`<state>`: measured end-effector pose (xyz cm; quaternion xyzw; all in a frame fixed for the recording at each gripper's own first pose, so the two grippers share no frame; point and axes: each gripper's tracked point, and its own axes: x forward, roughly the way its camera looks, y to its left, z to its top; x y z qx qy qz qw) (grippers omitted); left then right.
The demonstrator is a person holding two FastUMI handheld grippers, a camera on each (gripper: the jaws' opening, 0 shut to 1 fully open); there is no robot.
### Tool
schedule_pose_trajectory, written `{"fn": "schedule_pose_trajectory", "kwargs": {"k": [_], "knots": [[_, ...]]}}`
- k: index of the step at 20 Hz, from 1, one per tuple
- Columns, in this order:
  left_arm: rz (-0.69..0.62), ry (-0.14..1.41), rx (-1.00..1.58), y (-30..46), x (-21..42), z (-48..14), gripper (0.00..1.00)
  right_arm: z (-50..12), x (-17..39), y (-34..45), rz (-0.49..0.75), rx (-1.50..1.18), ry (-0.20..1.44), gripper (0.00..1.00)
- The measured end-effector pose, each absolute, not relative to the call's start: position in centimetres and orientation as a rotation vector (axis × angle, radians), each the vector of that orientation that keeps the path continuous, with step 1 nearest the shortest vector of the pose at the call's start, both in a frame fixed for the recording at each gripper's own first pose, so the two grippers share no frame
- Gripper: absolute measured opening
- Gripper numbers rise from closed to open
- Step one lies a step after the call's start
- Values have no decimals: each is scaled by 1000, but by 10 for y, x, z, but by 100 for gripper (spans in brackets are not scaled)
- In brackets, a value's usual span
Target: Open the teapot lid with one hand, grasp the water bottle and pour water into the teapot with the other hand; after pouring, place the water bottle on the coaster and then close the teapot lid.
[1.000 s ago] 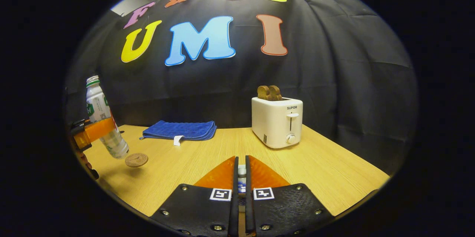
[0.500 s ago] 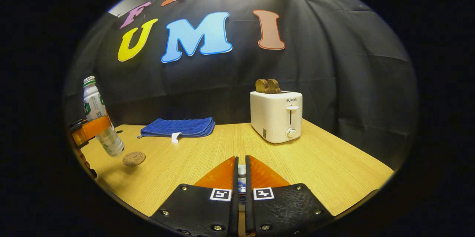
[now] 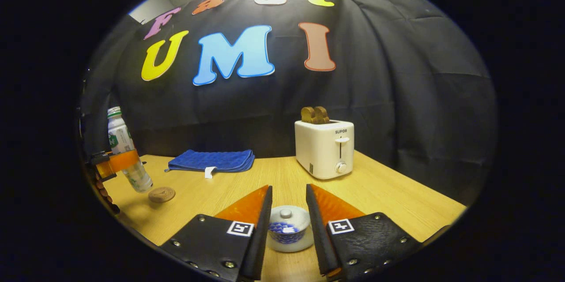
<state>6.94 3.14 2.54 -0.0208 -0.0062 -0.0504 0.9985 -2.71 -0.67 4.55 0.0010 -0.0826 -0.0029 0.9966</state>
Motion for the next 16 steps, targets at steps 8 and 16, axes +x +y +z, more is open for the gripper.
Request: {"fn": "schedule_pose_trajectory", "kwargs": {"k": [8, 16], "knots": [[-50, 21, -37, 50, 95, 19, 80, 52, -63, -2, 18, 19, -278, 47], [-59, 118, -79, 44, 100, -7, 75, 51, -63, -4, 36, 47, -289, 47]]}}
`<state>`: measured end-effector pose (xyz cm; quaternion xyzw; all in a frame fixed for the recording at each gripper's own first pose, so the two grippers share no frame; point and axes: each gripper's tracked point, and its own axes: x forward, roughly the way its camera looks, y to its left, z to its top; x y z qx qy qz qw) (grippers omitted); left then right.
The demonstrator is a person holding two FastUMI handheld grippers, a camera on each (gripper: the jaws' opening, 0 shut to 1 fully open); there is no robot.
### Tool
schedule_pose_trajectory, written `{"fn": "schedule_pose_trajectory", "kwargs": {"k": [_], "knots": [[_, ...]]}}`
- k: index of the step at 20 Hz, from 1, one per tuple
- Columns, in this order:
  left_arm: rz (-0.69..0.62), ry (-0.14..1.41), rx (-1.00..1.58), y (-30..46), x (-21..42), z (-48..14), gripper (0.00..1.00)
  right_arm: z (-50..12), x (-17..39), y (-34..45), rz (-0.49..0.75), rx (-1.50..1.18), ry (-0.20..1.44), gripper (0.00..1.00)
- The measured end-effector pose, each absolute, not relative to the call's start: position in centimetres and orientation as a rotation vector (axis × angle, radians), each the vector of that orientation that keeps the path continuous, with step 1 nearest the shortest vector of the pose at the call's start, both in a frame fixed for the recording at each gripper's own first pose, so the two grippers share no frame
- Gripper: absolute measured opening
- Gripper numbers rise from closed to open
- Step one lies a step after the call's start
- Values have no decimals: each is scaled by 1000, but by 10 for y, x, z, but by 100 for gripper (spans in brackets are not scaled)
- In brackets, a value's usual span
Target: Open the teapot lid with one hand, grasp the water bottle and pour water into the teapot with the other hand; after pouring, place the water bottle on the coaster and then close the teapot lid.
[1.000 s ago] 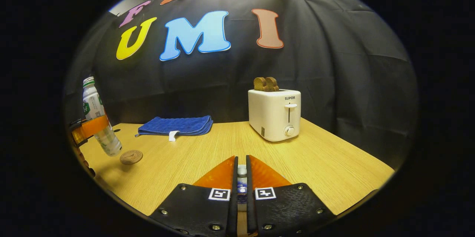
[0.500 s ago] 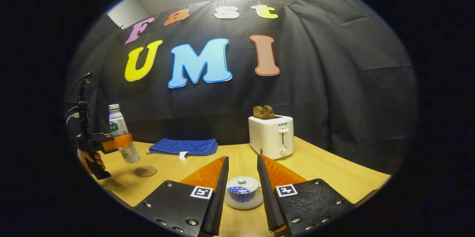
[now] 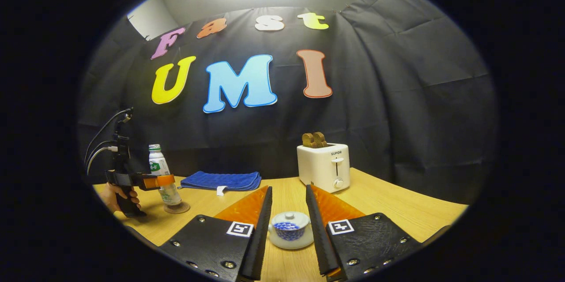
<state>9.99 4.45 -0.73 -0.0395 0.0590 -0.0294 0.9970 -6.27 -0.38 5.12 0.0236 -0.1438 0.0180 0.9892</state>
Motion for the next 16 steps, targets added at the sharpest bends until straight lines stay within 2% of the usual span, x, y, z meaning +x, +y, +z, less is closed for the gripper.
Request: {"fn": "schedule_pose_trajectory", "kwargs": {"k": [1, 2, 5, 7, 8, 10, 12, 16], "knots": [[-66, 128, -80, 44, 99, -9, 75, 51, -63, -4, 37, 50, -287, 47], [-69, 135, -86, 43, 97, -10, 80, 52, -64, -3, 39, 52, -289, 47], [-67, 144, -81, 43, 97, -13, 80, 52, -63, -1, 43, 46, -292, 47], [-66, 142, -76, 43, 100, -14, 75, 52, -63, 0, 47, 42, -290, 47], [-63, 140, -77, 44, 100, -14, 80, 51, -62, 1, 48, 39, -289, 47], [-67, 139, -71, 42, 101, -14, 71, 50, -62, 2, 50, 36, -287, 47], [-67, 141, -59, 43, 99, -14, 83, 50, -62, 2, 52, 38, -287, 47], [-64, 112, -71, 41, 101, -10, 94, 50, -63, 3, 55, 38, -289, 47]]}}
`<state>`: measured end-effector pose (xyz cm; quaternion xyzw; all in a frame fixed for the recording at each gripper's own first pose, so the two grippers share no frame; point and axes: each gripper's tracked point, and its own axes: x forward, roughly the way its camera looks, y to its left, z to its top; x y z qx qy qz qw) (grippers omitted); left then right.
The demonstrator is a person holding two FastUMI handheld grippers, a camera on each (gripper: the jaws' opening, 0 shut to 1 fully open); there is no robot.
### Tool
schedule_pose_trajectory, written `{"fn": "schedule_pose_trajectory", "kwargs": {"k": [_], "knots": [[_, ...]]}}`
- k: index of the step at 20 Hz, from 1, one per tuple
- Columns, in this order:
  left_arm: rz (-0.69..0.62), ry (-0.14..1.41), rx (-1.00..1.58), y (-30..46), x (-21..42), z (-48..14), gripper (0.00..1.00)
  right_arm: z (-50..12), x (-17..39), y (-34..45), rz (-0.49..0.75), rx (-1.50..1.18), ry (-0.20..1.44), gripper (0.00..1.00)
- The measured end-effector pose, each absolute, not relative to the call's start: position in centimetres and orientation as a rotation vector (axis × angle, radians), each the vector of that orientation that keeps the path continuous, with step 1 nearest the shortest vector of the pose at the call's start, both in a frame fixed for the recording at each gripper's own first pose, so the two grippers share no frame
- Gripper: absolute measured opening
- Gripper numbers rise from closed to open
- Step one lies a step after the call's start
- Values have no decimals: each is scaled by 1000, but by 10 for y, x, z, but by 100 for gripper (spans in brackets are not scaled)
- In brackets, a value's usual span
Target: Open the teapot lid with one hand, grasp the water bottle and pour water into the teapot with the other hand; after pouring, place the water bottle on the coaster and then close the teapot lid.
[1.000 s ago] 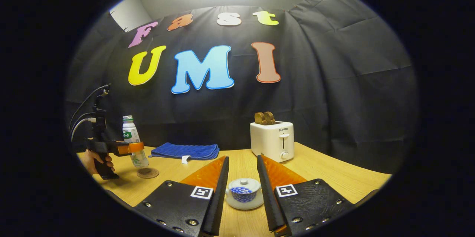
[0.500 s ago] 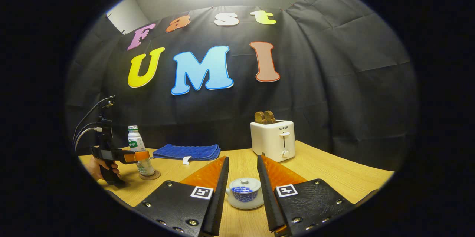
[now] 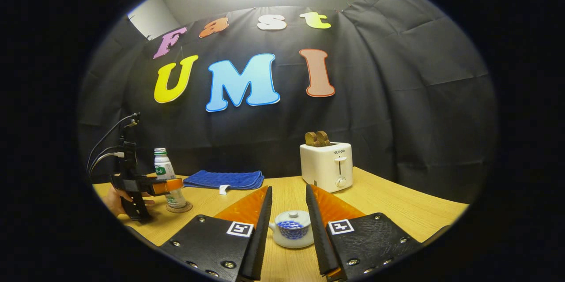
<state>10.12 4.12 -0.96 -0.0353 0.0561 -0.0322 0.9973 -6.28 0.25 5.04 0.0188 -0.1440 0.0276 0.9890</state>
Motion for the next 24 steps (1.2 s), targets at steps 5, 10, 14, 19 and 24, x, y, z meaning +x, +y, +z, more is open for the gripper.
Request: {"fn": "schedule_pose_trajectory", "kwargs": {"k": [5, 10, 14, 19, 24], "knots": [[-58, 89, -72, 40, 97, -6, 100, 52, -67, 6, 62, 41, -295, 47], [-39, 69, -59, 43, 82, 0, 99, 53, -84, 26, 91, 11, -310, 47], [-20, 32, -44, 42, 50, 9, 100, 39, -101, 61, 143, 1, -289, 47], [12, -19, -20, 29, -2, 10, 100, 13, -117, 117, 195, -29, -226, 74], [44, 14, -68, 25, -26, -10, 99, -16, -133, 148, 208, -62, -185, 90]]}}
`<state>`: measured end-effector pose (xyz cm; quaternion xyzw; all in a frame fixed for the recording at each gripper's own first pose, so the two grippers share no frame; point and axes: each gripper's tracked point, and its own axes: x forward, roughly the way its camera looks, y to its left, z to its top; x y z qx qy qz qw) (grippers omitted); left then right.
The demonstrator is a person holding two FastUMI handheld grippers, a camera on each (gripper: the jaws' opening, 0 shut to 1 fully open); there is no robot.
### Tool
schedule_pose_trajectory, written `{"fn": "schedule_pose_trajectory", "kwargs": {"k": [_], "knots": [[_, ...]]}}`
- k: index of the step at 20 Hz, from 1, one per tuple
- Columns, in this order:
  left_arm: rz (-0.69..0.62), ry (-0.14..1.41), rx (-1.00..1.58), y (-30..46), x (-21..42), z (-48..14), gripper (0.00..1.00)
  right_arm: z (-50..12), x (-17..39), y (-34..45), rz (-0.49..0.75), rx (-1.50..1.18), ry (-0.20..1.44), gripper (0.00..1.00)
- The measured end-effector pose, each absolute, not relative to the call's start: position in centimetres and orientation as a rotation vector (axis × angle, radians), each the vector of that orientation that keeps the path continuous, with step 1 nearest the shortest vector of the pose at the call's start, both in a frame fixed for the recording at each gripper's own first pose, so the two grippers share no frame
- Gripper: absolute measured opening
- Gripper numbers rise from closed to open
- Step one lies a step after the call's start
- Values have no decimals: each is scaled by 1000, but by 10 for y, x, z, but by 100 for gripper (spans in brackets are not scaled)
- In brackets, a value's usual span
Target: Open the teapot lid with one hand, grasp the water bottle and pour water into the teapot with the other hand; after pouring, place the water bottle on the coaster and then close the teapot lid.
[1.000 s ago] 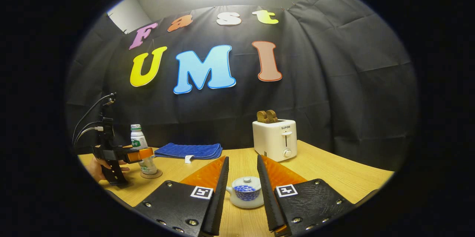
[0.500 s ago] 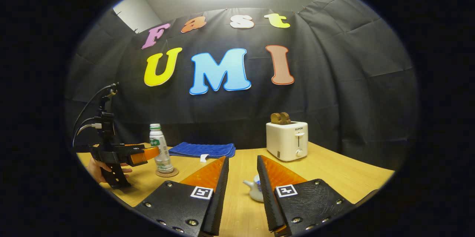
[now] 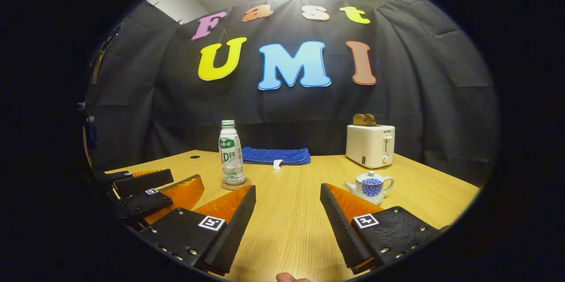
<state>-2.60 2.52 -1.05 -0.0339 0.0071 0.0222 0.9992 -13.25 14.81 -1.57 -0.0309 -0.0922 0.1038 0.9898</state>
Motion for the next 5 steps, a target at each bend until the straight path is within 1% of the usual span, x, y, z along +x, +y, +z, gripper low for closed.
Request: {"fn": "schedule_pose_trajectory", "kwargs": {"k": [1, 2, 5], "knots": [[60, -10, -68, 29, -26, -8, 100, -19, -135, 152, 215, -66, -183, 90], [61, -22, -77, 31, -25, -8, 99, -24, -135, 154, 214, -69, -184, 90], [51, -26, -56, 26, -34, -10, 99, -23, -133, 156, 200, -79, -200, 90]]}}
